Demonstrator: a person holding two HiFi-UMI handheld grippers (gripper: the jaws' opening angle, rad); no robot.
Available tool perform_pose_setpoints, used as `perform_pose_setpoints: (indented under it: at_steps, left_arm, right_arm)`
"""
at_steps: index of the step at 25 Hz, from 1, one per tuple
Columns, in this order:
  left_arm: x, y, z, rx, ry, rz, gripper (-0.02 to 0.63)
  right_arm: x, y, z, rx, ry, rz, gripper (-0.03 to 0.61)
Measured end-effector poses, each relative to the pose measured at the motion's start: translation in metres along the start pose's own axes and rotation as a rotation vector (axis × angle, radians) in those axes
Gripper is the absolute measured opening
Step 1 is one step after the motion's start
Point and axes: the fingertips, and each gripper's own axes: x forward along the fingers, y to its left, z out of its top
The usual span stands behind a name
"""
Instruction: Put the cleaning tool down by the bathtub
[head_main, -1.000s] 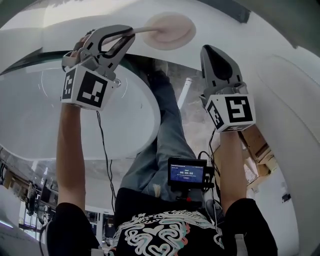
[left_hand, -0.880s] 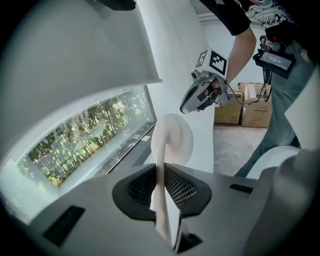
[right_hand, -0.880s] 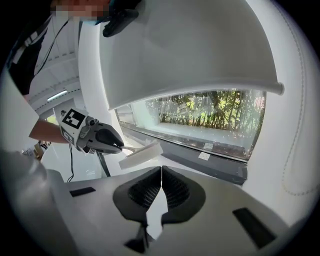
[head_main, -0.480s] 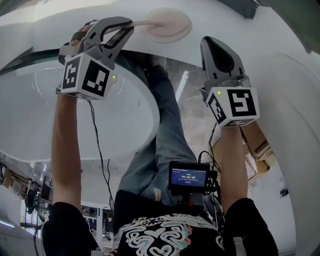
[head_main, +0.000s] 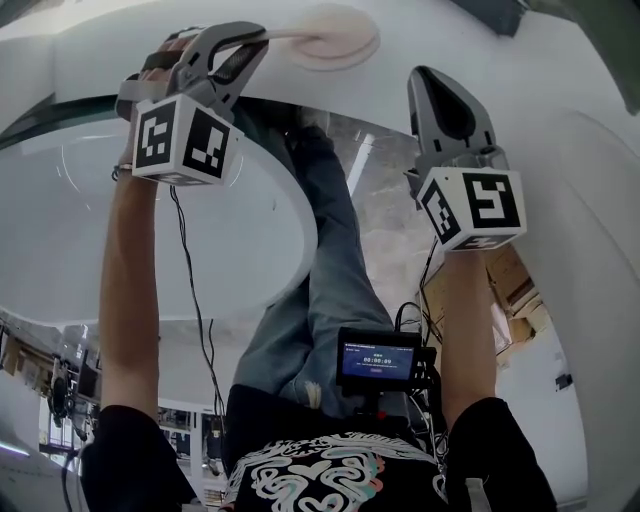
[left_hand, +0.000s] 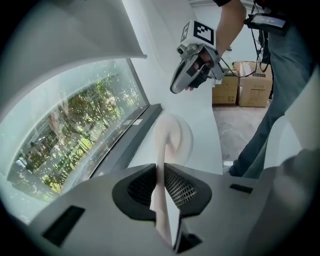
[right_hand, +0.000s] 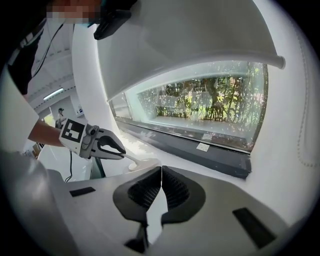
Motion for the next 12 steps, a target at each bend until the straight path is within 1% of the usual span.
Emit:
perform_pose_setpoints:
  at_steps: [12]
  left_arm:
    - [0.021, -0.009, -0.013, 0.057, 0.055, -0.001, 0.06]
  right_arm:
    - [0.002, -0.002, -0.012, 0.015, 0.023, 0.001, 0.028]
